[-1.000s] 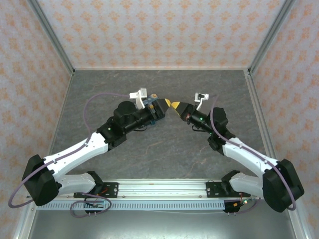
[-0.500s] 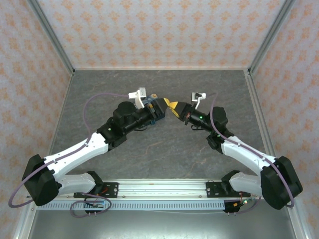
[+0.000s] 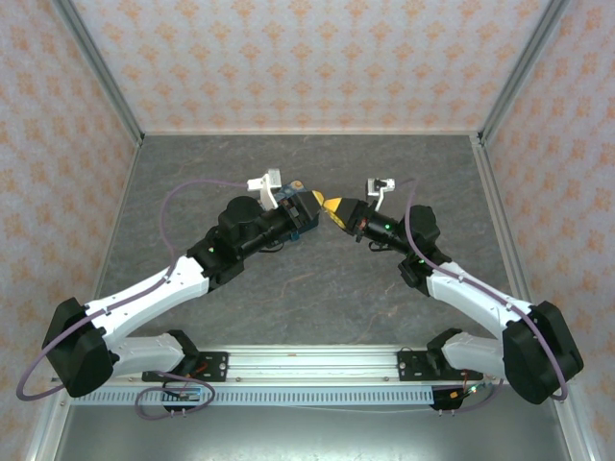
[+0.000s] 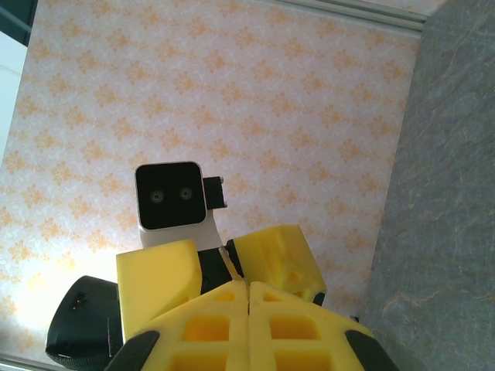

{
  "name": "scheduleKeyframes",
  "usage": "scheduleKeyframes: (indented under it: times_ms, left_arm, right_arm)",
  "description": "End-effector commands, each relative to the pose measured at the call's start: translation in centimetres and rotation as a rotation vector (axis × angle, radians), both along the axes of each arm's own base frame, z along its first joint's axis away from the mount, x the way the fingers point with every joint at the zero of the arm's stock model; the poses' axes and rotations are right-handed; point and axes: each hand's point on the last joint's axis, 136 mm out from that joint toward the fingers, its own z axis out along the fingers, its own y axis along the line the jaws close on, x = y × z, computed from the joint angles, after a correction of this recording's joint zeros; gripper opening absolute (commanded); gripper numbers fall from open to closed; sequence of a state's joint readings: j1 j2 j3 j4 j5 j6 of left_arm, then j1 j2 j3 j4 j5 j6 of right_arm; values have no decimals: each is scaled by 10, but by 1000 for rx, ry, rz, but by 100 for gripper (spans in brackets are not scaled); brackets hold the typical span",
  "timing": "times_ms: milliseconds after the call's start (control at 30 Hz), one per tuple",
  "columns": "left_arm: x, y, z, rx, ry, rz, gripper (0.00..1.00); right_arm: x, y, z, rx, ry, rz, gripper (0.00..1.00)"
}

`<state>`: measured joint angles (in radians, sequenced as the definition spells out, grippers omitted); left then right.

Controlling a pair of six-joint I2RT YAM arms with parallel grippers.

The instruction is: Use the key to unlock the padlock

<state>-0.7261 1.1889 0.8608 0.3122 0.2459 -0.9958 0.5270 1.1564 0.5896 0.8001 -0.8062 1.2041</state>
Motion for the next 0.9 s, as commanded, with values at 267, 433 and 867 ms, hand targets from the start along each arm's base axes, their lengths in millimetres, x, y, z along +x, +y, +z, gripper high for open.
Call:
scheduleKeyframes:
  times_ms: [267, 433, 867]
  left_arm:
    - [1, 3, 7, 10, -43, 22, 16]
    - [1, 4, 6, 26, -43, 22, 0]
    - [-3, 9, 2, 48, -22, 30, 0]
  right_arm:
    - [-5, 3, 21, 20, -46, 39, 0]
    - [-5, 4, 20, 7, -53, 45, 0]
    - [-17, -7, 16, -222, -223, -3, 45]
